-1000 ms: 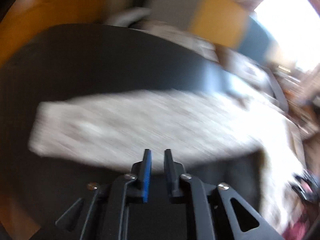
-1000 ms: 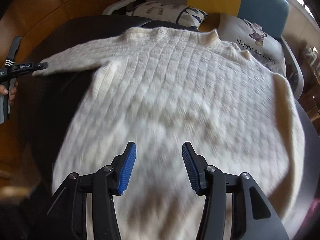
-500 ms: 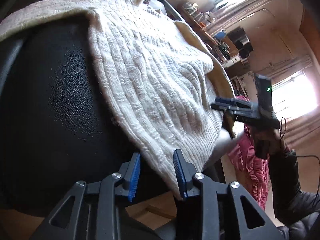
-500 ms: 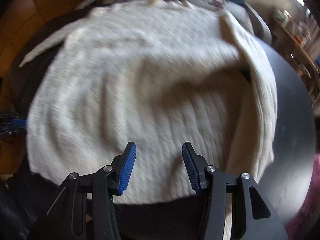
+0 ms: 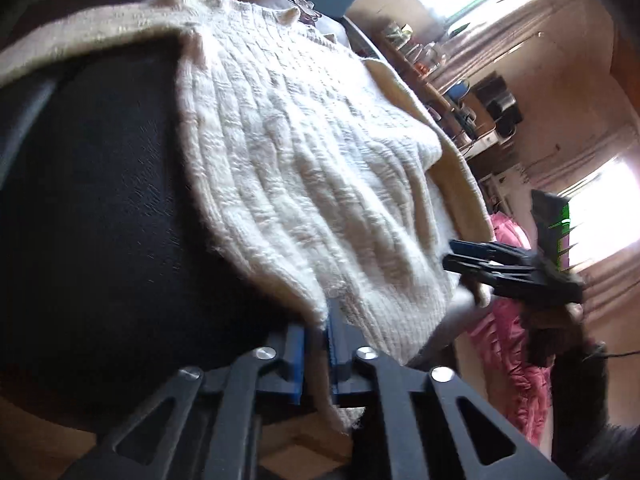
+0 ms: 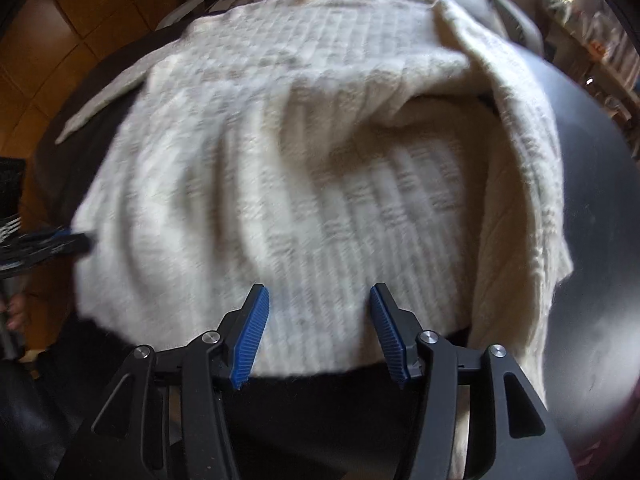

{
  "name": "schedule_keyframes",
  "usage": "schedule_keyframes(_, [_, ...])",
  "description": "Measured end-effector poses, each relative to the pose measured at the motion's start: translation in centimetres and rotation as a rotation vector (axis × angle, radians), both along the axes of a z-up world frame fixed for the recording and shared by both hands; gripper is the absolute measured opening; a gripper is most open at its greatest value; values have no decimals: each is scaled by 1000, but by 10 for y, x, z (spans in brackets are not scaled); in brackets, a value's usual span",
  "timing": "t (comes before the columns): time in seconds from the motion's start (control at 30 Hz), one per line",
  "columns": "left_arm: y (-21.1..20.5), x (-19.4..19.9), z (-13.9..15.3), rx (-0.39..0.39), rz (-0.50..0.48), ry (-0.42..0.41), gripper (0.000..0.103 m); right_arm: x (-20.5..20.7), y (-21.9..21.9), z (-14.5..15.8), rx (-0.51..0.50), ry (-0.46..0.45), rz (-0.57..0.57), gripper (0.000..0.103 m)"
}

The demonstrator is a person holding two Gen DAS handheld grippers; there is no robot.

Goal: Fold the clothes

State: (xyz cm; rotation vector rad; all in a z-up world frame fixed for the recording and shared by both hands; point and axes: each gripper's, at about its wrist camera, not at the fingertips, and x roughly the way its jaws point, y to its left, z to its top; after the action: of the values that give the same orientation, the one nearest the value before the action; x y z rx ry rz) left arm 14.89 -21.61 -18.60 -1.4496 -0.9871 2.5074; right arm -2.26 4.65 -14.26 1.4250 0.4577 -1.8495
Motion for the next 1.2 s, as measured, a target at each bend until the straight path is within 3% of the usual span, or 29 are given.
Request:
schedule_keyframes(0.23, [-20,8,6,-50,-19,-20,5,-15,0,30,-50,88,-8,57])
schedule_keyframes(0.37, [-26,2,6,-47,5,-36,6,-39,-5,-5,1,-22,-45,57])
schedule_keyframes(0.6, [-34,-17,6,-39,-16,-69,6,-13,5,-11,54,-23,31,57])
schedule_keyframes(0.73, [-39,-18,16,-53,-29,-59,9,-24,-1,1,56,-52,45,57])
schedule_keyframes(0.87, [-61,-15,35,-53,2,-10,11,-46,-26,33,-16,40,53,57])
schedule_keyframes(1.0, [-98,-29,63,-138,102,54,11,-80,-65,55,-71,143,42,57])
schedule_keyframes(1.2, [-151,-104,109,-327,173,150,11,-142,-139,57,-77,215,28,57])
